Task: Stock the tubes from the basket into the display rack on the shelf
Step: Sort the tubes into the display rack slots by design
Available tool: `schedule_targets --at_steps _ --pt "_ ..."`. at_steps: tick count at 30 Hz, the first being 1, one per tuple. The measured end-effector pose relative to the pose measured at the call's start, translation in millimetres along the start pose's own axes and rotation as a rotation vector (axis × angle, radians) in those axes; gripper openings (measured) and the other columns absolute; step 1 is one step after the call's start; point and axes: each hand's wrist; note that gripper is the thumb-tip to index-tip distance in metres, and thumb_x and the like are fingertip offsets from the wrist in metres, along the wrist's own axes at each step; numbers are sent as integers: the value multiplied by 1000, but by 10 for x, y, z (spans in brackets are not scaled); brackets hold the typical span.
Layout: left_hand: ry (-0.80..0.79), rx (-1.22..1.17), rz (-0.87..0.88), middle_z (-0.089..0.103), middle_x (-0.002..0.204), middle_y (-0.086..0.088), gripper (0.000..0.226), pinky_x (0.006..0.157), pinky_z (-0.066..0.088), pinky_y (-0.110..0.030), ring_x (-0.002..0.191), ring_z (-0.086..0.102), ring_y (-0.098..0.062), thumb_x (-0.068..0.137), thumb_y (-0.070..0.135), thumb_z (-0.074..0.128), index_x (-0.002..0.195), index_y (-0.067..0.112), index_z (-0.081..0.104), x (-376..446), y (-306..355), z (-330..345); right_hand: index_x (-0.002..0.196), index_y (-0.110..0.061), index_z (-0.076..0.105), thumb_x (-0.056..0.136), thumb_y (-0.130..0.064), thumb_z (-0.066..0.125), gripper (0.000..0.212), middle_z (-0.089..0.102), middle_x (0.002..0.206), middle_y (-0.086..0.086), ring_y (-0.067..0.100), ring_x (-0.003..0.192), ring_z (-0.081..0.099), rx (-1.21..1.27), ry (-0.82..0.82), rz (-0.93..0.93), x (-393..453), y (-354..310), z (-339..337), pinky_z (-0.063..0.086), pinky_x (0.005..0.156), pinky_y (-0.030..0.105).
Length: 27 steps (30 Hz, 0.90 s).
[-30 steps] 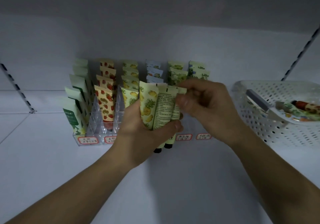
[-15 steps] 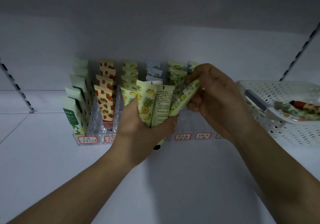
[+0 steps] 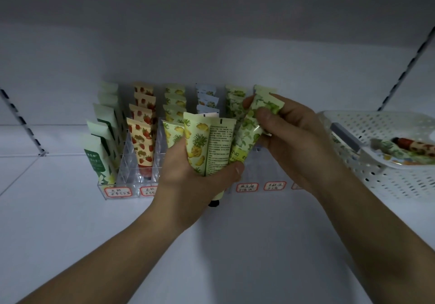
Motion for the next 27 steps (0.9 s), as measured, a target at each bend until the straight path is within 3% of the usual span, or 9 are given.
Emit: schedule_targets --at_steps 4,9,14,18,21,25,27 --pt "37 -18 -14 71 72 -5 19 52 57 -37 59 68 -24 79 -2 79 90 8 67 -5 48 3 101 -24 77 95 -20 57 21 76 99 2 24 96 71 -121 158 -121 11 11 -29 59 83 45" --pt "119 29 3 65 60 -2 15 42 48 -26 47 62 -15 83 4 74 77 15 65 6 106 -36 109 -15 74 99 -21 59 19 74 95 5 26 90 68 -173 365 -150 60 -43 -156 57 77 41" --pt "82 -32 -8 65 63 -12 9 40 47 -26 45 60 -19 84 -2 71 83 1 64 -4 118 -26 104 -13 75 101 -21 54 23 74 101 13 45 103 65 -104 337 -95 61 -23 -145 52 90 61" --pt "23 -42 -15 68 66 -8 12 45 53 -32 49 64 -24 83 -2 75 87 3 65 -8 98 -21 107 -6 72 102 -21 47 29 76 104 8 30 103 71 -44 259 -50 47 -46 -78 58 84 44" --pt "9 -11 -3 67 64 -3 17 49 55 -35 51 65 -24 80 0 79 84 9 66 -15 84 -18 109 -7 72 96 -27 50 33 76 107 10 31 104 71 -58 193 -50 32 -31 -48 59 84 43" --pt "53 44 -9 72 72 0 21 54 57 -37 60 69 -24 72 13 83 88 16 69 6 43 -44 102 -12 75 92 -27 65 20 72 91 15 30 77 64 -151 173 -83 38 -45 -80 56 65 33" --pt "64 50 -35 74 75 -1 22 59 60 -43 64 71 -27 73 10 84 88 18 70 12 32 -45 103 -11 74 89 -22 65 20 69 88 23 27 70 62 -199 162 -79 41 -33 -105 54 64 31"
Point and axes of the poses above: each hand's wrist, its own x-axis towards the middle knuckle, its own z-axis out of the palm, y = z × x
